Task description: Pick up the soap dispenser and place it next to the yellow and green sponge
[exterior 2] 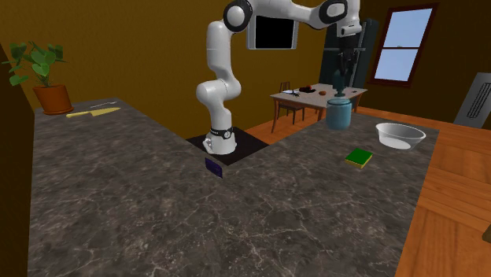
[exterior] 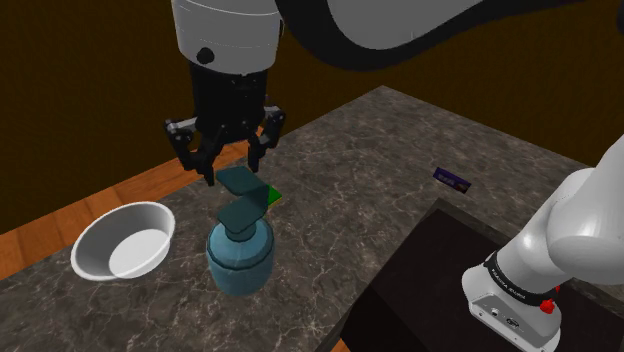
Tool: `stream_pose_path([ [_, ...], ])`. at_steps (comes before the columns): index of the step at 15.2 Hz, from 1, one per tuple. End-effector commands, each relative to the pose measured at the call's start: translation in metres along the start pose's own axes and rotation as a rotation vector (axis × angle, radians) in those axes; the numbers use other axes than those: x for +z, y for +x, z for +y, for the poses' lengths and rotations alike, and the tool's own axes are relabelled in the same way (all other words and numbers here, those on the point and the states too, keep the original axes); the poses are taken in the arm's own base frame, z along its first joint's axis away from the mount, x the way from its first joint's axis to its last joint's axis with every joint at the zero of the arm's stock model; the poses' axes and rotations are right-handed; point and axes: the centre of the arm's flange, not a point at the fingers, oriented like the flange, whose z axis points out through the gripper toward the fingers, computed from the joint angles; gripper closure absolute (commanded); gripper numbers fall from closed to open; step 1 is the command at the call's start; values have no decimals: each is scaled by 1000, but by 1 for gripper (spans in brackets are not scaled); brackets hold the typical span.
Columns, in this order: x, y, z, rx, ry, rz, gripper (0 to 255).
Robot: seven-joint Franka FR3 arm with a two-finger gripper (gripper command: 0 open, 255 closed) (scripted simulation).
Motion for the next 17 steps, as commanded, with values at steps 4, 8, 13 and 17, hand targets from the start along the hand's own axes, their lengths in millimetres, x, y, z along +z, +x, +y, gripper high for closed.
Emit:
stream_pose_path([
  [4, 26, -5, 3, 0, 1, 1, 255],
  [8, 45, -7, 5, 0, 1, 1, 255],
  [13, 45, -7, 5, 0, 1, 1, 255],
  [17, 45, -7, 5, 0, 1, 1, 0],
])
